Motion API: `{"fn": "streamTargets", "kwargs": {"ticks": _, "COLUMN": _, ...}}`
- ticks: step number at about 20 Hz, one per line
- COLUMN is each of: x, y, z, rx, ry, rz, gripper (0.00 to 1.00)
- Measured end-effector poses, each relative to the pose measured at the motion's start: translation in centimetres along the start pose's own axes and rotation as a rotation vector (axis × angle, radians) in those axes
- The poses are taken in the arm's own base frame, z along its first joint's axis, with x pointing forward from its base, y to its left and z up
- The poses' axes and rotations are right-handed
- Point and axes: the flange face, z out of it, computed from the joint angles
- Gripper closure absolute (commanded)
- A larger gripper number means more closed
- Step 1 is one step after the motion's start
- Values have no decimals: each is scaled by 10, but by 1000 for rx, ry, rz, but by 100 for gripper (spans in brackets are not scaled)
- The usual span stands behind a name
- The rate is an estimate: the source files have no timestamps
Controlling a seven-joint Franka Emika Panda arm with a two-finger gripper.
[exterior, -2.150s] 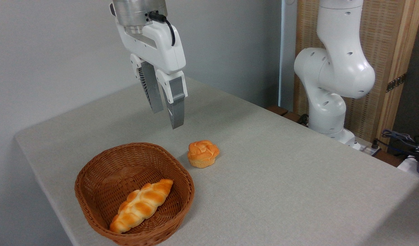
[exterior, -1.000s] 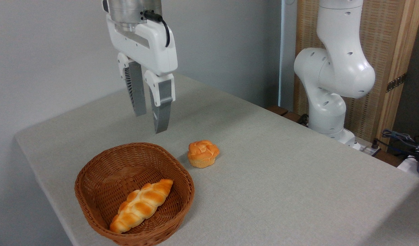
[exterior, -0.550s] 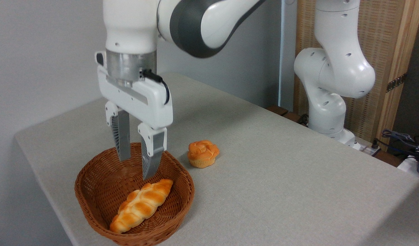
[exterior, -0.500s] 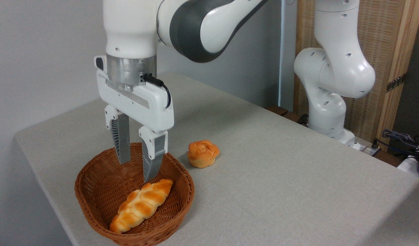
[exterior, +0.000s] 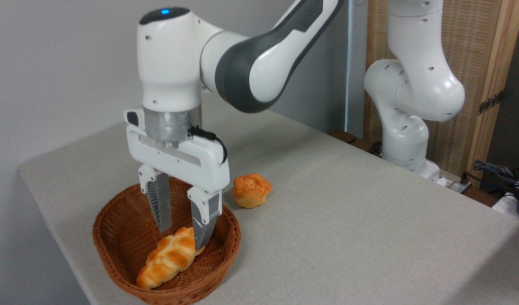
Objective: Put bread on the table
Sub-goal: 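Lower the open gripper into the basket over the braided bread roll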
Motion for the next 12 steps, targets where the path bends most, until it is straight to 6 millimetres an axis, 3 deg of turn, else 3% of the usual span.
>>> {"fn": "streamTargets", "kwargs": {"ticks": 3, "x": -1, "y": 1, "z": 14, "rx": 4, "ry": -4, "rz": 3, "gripper": 0}}
{"fn": "streamTargets", "kwargs": {"ticks": 12, "x": 1, "y": 0, "z": 18, "rx": 8, "ry": 3, "rz": -7, "gripper": 0}}
